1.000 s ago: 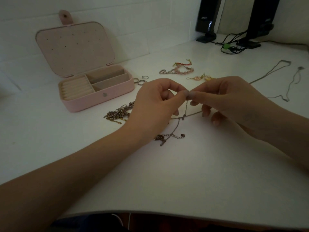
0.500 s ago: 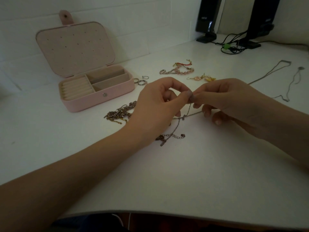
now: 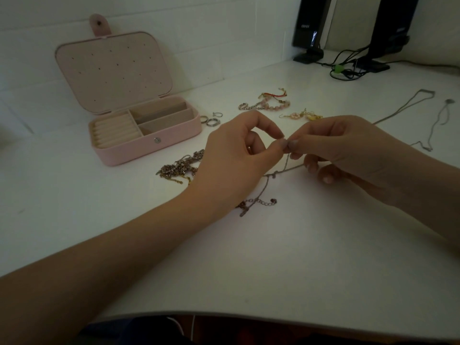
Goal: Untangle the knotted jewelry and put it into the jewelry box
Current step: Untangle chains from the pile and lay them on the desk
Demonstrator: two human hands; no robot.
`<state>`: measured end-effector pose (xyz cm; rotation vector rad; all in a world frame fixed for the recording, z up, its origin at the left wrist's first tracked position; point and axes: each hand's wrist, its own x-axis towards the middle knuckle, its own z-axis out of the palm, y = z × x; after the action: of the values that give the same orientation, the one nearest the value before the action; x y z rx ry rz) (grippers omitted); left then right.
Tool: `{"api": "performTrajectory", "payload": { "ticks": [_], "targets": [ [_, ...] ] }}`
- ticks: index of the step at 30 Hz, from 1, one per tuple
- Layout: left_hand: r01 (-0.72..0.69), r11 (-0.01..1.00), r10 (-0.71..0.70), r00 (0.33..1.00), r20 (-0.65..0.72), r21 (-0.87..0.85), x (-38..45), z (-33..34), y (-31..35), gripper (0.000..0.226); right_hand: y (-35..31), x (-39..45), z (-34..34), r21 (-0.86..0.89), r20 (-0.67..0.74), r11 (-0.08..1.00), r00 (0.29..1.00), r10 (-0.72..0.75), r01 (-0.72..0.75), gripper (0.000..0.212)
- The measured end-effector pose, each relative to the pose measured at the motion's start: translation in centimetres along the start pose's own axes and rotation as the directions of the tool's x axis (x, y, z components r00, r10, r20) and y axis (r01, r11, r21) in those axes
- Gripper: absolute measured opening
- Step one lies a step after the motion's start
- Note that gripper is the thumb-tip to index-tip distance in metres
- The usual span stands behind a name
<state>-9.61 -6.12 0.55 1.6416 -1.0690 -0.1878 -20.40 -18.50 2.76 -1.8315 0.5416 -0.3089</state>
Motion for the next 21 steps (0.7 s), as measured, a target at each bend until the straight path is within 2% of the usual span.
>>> {"api": "performTrajectory", "payload": {
  "ticks": [4,8,16,21],
  "targets": [
    [-0.001,1.000,0.001,1.000,-0.014,0.025,0.07,-0.02,-0.17,0.007,0.06,0.03,0.13,-0.026,-0.030,0.999,0.999,-0.043,0.042,0.007],
    [-0.015,0.999,0.016,1.000,-0.013,0.051,0.12,0.02,-0.29,0.008,0.12,0.13,0.17,-0.054,-0.054,0.997,0.996,-0.066,0.063,0.010],
    [-0.139,0.968,0.144,0.990,-0.011,0.210,0.02,-0.30,-0.38,0.007,0.02,0.02,0.07,-0.065,-0.040,0.995,0.996,-0.080,0.077,0.017],
    [-0.169,0.953,0.180,0.984,-0.020,0.250,0.11,-0.36,-0.57,0.006,-0.13,-0.03,-0.10,-0.067,-0.033,0.995,0.996,-0.078,0.075,0.011]
  ]
}}
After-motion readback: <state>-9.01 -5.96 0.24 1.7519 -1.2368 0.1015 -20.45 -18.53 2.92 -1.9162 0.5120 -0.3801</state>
